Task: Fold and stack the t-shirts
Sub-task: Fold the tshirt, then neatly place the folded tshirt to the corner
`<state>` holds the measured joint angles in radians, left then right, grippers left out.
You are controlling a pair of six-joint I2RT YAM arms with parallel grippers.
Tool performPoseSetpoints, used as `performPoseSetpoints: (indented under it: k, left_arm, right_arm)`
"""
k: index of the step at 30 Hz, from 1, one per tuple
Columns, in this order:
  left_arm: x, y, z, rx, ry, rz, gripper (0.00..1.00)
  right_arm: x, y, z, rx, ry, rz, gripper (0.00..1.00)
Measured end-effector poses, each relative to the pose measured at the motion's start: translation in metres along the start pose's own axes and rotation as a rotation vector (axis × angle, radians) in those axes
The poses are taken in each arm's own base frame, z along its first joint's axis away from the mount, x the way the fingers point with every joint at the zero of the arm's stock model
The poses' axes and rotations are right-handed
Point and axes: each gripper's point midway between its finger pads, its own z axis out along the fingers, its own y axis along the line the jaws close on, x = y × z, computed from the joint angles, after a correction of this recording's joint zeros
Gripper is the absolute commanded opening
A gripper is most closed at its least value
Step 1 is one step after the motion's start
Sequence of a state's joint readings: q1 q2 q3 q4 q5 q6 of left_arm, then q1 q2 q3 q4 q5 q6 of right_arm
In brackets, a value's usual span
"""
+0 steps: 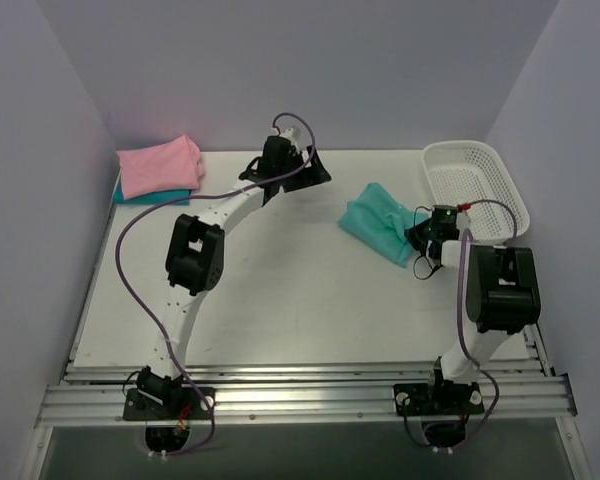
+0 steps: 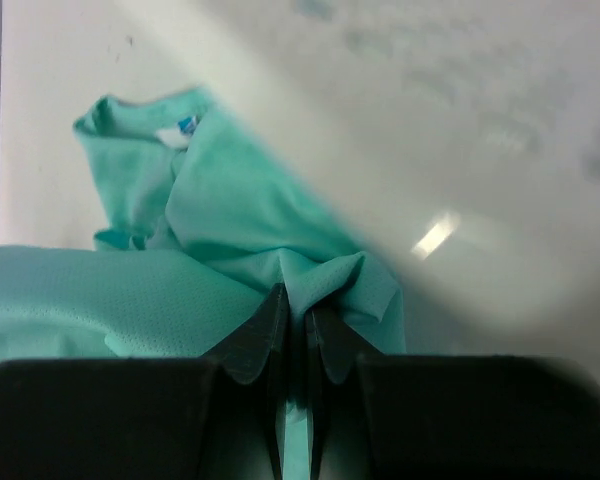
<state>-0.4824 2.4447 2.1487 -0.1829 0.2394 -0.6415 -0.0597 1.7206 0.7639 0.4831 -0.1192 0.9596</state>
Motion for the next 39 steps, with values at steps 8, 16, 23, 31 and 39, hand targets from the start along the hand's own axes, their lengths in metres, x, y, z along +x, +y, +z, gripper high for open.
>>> performPoseSetpoints:
  k: [8, 16, 23, 31, 39]
  left_arm:
    - [0.018, -0.001, -0.011, -0.002, 0.020, 0.042, 0.94]
    - [0.007, -0.027, -0.038, 0.044, -0.028, 0.085, 0.94]
    - [0.001, -0.035, -0.049, 0.069, -0.061, 0.099, 0.94]
    - [-0.002, -0.034, -0.055, 0.074, -0.075, 0.112, 0.94]
    - [0.009, -0.018, -0.051, 0.049, -0.073, 0.060, 0.94]
  right_arm:
    - [-0.035, 0.035, 0.043, -0.075, -0.049, 0.076, 0.05]
    - [-0.100, 0.152, 0.040, -0.328, -0.168, 0.119, 1.00]
    - [-0.149, 0.252, 0.048, -0.647, -0.287, 0.126, 1.00]
    - [-0.123, 0.233, 0.063, -0.654, -0.225, 0.114, 1.00]
    - [-0.098, 0.222, -0.015, -0.632, -0.230, 0.027, 0.99]
